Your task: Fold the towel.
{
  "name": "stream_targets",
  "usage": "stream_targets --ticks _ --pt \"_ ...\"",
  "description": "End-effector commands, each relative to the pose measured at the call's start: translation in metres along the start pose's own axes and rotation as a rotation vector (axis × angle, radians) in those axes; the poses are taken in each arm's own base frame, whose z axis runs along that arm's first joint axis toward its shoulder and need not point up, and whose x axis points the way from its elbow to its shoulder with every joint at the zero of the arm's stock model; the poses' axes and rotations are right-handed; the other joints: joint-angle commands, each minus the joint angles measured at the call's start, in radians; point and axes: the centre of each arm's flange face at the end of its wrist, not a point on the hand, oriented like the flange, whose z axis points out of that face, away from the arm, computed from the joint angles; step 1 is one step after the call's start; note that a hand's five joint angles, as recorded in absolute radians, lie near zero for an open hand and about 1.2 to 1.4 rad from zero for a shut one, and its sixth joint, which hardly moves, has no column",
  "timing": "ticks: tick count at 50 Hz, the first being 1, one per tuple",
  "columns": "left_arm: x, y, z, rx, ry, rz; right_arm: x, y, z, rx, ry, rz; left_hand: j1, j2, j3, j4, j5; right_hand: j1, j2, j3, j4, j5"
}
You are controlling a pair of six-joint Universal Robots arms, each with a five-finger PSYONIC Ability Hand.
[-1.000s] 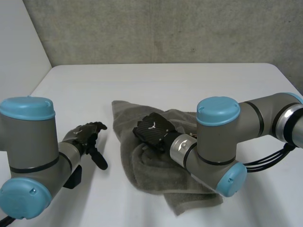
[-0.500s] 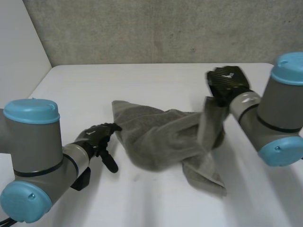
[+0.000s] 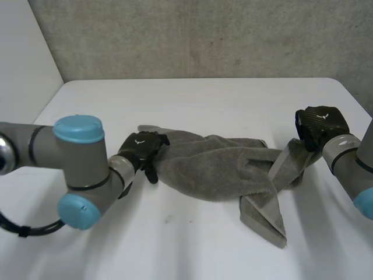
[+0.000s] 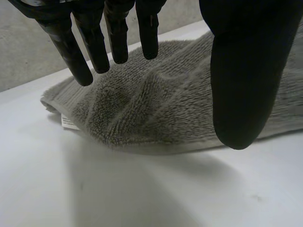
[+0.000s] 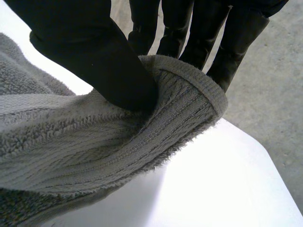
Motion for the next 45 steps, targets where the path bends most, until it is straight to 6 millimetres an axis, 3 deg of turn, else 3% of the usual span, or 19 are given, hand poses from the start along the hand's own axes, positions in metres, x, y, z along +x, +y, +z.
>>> stream_targets --ticks 1,10,11,12,14,20,22,23,27,30,31,32,33,35,36,38,39,41,45 --pt "-0.004 0.003 0.026 0.001 0.015 0.066 -0.005 0.003 -0.001 -0.009 -0.011 -0.002 0.204 0.204 0.204 0.203 0.203 0.257 0.072 0.047 0.049 0.196" --pt "-0.004 0.006 0.043 0.013 0.013 0.104 -0.006 0.006 -0.001 -0.015 -0.012 -0.006 0.404 0.404 0.404 0.403 0.404 0.257 0.072 0.047 0.049 0.196" --pt "-0.004 0.005 0.044 0.016 0.014 0.105 -0.006 0.006 -0.001 -0.015 -0.012 -0.006 0.584 0.584 0.584 0.584 0.584 0.257 0.072 0.047 0.049 0.196" --pt "-0.004 0.005 0.044 0.016 0.014 0.105 -0.006 0.005 -0.001 -0.012 -0.012 -0.006 0.586 0.586 0.586 0.585 0.586 0.257 0.072 0.047 0.049 0.196" --pt "-0.003 0.003 0.044 0.021 0.004 0.107 -0.006 0.005 -0.001 -0.012 -0.012 -0.006 1.022 1.022 1.022 1.021 1.021 0.257 0.072 0.047 0.049 0.196" --pt "-0.003 -0.010 0.039 0.048 -0.009 0.114 -0.004 0.002 -0.002 -0.002 -0.007 -0.007 1.049 1.049 1.050 1.049 1.049 0.257 0.072 0.047 0.049 0.196" --pt "-0.006 -0.034 0.028 0.094 -0.042 0.118 -0.004 0.000 -0.001 0.004 -0.008 -0.008 1.049 1.049 1.050 1.049 1.049 0.257 0.072 0.047 0.049 0.196" --pt "-0.006 -0.034 0.028 0.094 -0.042 0.118 -0.003 -0.003 -0.001 0.010 -0.010 -0.009 1.049 1.049 1.050 1.049 1.049 0.257 0.072 0.047 0.049 0.196" --pt "-0.009 -0.056 0.004 0.086 -0.081 0.120 0.000 -0.012 -0.002 0.028 0.003 -0.014 1.049 1.049 1.050 1.049 1.049 0.257 0.072 0.047 0.049 0.196" --pt "-0.016 -0.076 -0.021 0.075 -0.113 0.121 0.012 -0.039 -0.011 0.061 0.022 -0.009 1.049 1.049 1.050 1.049 1.049 0.257 0.072 0.047 0.049 0.196" --pt "-0.016 -0.076 -0.021 0.075 -0.114 0.121 0.012 -0.039 -0.011 0.061 0.022 -0.009 1.049 1.049 1.050 1.049 1.049 0.257 0.072 0.047 0.049 0.196" --pt "-0.021 -0.091 -0.039 0.081 -0.133 0.120 0.017 -0.052 -0.017 0.071 0.029 -0.007 1.049 1.049 1.050 1.049 1.049 0.257 0.072 0.047 0.049 0.196" --pt "-0.021 -0.091 -0.039 0.081 -0.133 0.120 0.024 -0.064 -0.022 0.080 0.039 -0.005 1.049 1.049 1.050 1.049 1.049 0.257 0.072 0.047 0.049 0.196" --pt "-0.034 -0.119 -0.076 0.112 -0.172 0.115 0.031 -0.074 -0.027 0.082 0.052 -0.001 1.049 1.049 1.050 1.049 1.049 0.257 0.072 0.047 0.049 0.196" --pt "-0.034 -0.119 -0.076 0.113 -0.172 0.115 0.031 -0.075 -0.027 0.082 0.052 -0.001 1.049 1.049 1.050 1.049 1.049 0.257 0.072 0.047 0.049 0.196" --pt "-0.041 -0.140 -0.108 0.167 -0.204 0.113 0.043 -0.090 -0.038 0.088 0.065 0.005 1.049 1.049 1.050 1.049 1.049 0.257 0.072 0.047 0.049 0.196" --pt "-0.041 -0.140 -0.108 0.167 -0.204 0.113 0.043 -0.090 -0.038 0.088 0.065 0.005 1.049 1.049 1.050 1.049 1.049 0.257 0.072 0.047 0.049 0.196" --pt "-0.040 -0.153 -0.132 0.215 -0.218 0.116 0.048 -0.105 -0.048 0.120 0.042 0.043 1.049 1.049 1.050 1.049 1.049 0.257 0.072 0.047 0.049 0.196" --pt "-0.038 -0.160 -0.150 0.248 -0.225 0.119 0.058 -0.111 -0.051 0.141 0.029 0.125 1.049 1.049 1.050 1.049 1.049 0.257 0.072 0.047 0.049 0.196"
